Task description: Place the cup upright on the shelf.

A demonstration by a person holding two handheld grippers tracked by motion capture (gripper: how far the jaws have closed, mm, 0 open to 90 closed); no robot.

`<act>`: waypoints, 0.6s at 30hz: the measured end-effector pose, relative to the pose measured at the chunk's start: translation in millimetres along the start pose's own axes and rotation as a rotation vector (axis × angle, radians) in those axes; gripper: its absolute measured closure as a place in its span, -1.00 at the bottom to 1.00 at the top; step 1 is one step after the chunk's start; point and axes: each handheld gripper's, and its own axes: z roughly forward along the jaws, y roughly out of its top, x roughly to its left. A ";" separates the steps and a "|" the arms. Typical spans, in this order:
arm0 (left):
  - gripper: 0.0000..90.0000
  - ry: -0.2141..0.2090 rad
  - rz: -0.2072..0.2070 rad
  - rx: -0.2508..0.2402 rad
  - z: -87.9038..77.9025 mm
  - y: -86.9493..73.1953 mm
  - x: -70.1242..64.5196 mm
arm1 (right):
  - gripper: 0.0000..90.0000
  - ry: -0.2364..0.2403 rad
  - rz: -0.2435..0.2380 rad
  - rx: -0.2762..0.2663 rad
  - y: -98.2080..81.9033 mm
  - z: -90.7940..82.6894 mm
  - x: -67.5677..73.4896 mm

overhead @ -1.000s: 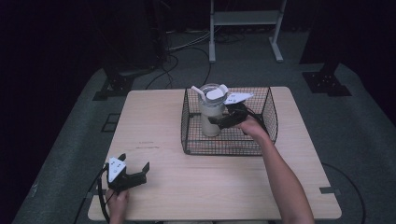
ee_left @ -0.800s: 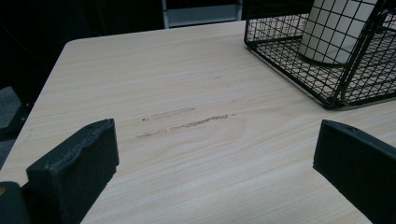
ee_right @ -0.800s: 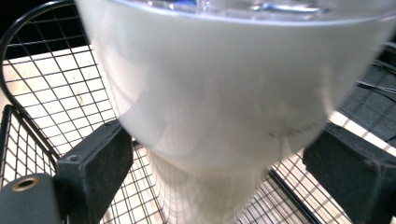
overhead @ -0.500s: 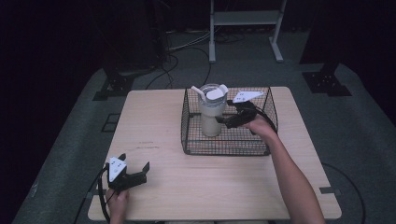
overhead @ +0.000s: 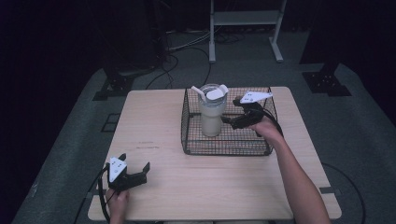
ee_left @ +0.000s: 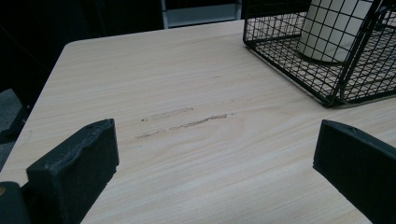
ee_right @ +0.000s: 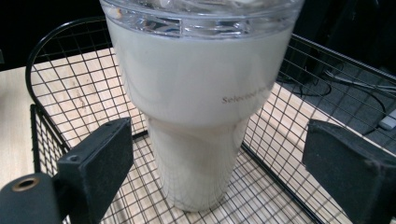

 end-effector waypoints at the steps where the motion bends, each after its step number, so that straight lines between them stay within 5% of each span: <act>1: -1.00 -0.001 0.001 0.002 0.0 0.1 0.1 | -0.82 -0.002 0.003 0.001 0.1 -1.4 -0.1; 18: -1.00 -0.001 0.000 0.000 0.0 0.0 0.0 | -0.82 -0.014 0.002 -0.012 11.7 -23.9 10.1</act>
